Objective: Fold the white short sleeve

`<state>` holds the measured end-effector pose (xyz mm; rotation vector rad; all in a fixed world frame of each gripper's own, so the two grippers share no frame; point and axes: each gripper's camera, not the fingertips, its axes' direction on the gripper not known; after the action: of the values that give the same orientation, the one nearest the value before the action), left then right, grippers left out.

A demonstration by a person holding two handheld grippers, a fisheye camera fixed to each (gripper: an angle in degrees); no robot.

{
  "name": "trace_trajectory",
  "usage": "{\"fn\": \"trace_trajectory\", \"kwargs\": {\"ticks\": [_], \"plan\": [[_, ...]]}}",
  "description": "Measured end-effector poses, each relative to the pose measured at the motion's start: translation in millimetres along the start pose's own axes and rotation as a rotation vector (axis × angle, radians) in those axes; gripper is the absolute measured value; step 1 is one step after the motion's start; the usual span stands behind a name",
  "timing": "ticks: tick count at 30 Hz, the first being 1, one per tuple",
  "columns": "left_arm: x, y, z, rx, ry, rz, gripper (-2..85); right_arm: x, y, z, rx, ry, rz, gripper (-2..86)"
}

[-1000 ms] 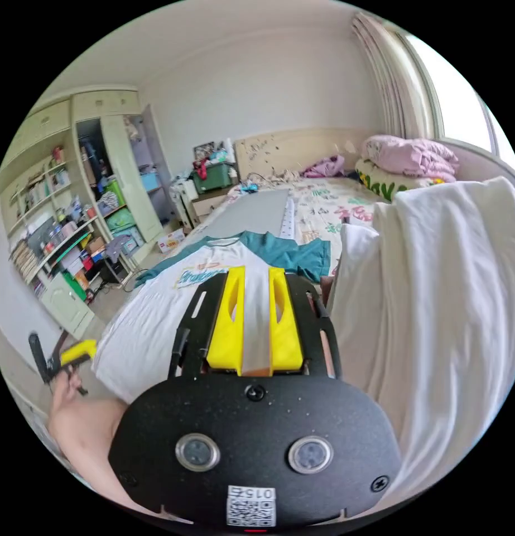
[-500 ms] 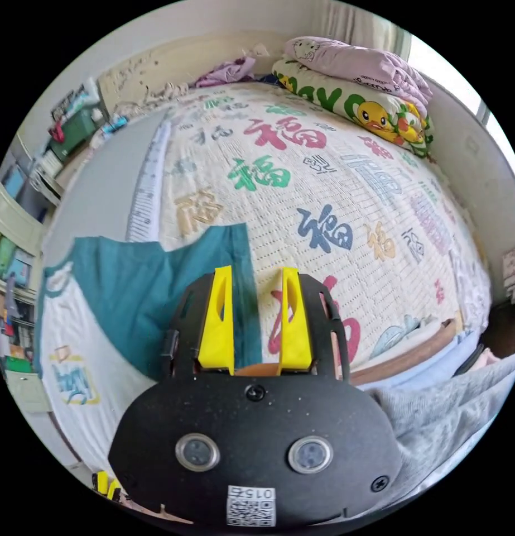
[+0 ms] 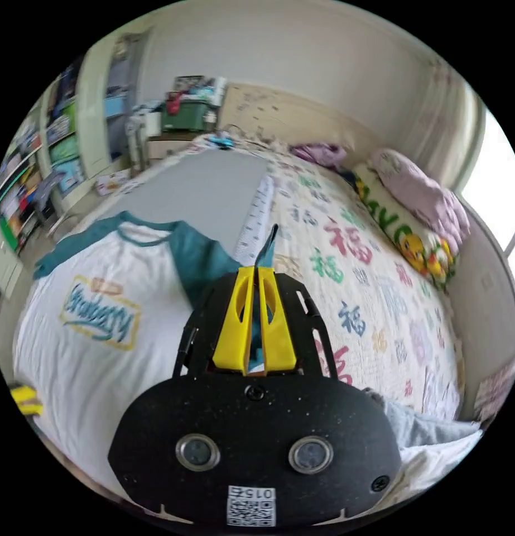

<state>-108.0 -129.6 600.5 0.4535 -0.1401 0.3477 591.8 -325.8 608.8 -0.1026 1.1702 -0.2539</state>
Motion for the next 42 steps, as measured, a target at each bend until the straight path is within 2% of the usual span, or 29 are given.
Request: {"fn": "trace_trajectory", "kwargs": {"ticks": [3,5,7,12,17,21,25,28,30,33,35,37,42], "plan": [[-2.4,-12.5,-4.3,0.058,0.024,-0.003,7.7,-54.0,5.6,-31.5,-0.034,-0.26,-0.215,1.4],[-9.5,-27.4,-4.5,0.123,0.076,-0.036,8.0,-83.6,17.5,-37.2,-0.117,-0.541,-0.362,6.3],[-19.0,-41.7,-3.2,0.162,0.146,-0.073,8.3,-80.4,23.0,-44.6,-0.065,-0.61,-0.36,8.4],[-42.4,-94.0,3.8,0.232,0.191,-0.115,9.5,-23.1,19.4,-55.4,0.038,-0.556,-0.341,7.9],[-73.4,-166.6,79.1,0.149,0.243,-0.225,10.9,-9.5,25.7,-18.5,-0.072,-0.809,-0.439,8.9],[-70.4,-200.9,134.0,0.046,0.206,-0.234,11.2,-45.6,31.0,-0.8,-0.164,-0.746,-0.597,9.5],[-52.0,-225.2,175.2,-0.051,0.16,-0.179,8.2,-68.6,35.8,8.9,-0.191,-0.618,-0.691,0.7],[-41.2,-233.1,183.7,-0.087,0.104,-0.108,1.7,-66.0,35.6,-1.5,-0.183,-0.7,-0.754,-0.4],[-39.2,-232.2,182.1,-0.082,0.101,-0.088,0.7,-65.7,37.1,-12.7,-0.196,-0.756,-0.828,-0.4],[-42.9,-227.2,176.5,-0.072,0.108,-0.088,0.1,-76.9,51.1,-22.0,-0.233,-0.699,-0.996,0.8],[-46.0,-225.9,177.3,-0.102,0.11,-0.092,-0.1,-83.8,57.2,-22.4,-0.28,-0.758,-1.073,4.2],[-44.9,-228.0,176.5,-0.123,0.077,-0.078,0.0,-84.4,51.8,-21.5,-0.294,-0.744,-1.052,7.0],[-36.3,-254.5,164.6,-0.068,-0.002,-0.047,2.7,-67.8,21.1,-4.6,-0.285,-0.444,-0.751,9.0]]}}
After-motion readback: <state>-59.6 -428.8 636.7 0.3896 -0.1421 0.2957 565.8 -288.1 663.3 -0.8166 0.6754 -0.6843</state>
